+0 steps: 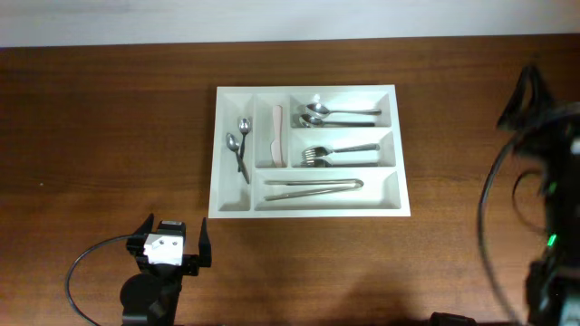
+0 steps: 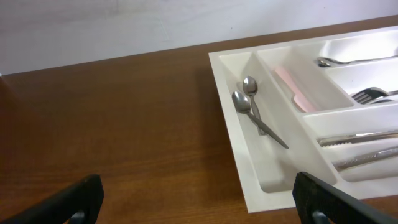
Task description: Pack container
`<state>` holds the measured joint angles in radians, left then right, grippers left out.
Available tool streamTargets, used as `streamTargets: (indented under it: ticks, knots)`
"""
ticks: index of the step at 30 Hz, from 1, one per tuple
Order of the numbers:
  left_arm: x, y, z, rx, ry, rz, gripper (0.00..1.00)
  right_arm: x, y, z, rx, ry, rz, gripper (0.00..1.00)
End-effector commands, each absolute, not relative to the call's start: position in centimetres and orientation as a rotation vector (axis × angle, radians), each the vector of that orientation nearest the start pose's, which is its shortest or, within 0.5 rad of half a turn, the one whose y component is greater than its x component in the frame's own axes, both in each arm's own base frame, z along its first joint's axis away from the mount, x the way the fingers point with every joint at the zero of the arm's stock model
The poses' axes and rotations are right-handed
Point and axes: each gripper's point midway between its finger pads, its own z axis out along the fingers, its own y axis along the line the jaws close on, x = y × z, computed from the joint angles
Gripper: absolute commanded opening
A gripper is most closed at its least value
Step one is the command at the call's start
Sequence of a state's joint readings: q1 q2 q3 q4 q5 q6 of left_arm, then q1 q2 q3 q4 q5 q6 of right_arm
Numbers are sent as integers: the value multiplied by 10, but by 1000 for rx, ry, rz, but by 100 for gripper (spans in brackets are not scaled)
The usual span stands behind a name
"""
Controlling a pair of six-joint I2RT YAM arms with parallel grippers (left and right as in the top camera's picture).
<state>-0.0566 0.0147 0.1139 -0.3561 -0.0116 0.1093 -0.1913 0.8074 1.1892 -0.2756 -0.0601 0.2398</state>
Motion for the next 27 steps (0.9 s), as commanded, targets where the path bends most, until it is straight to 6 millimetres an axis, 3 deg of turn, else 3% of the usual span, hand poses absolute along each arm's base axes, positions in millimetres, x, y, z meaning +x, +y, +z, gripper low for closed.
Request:
streamTargets:
  ticks: [1,7,13,20,27]
  knots:
    - [231,-8,138,143,1820,69,99,265,-16,451,166,1394,172,99]
    - [231,-8,138,143,1820,69,99,233,9,415,90,1253,239,99]
    - [231,-8,138,143,1820,69,99,223,26,376,34,1183,305,99]
    - [231,-8,138,143,1820,69,99,225,19,338,68,1121,283,99]
    - [231,-8,138,143,1820,69,99,223,13,313,95,1108,266,99]
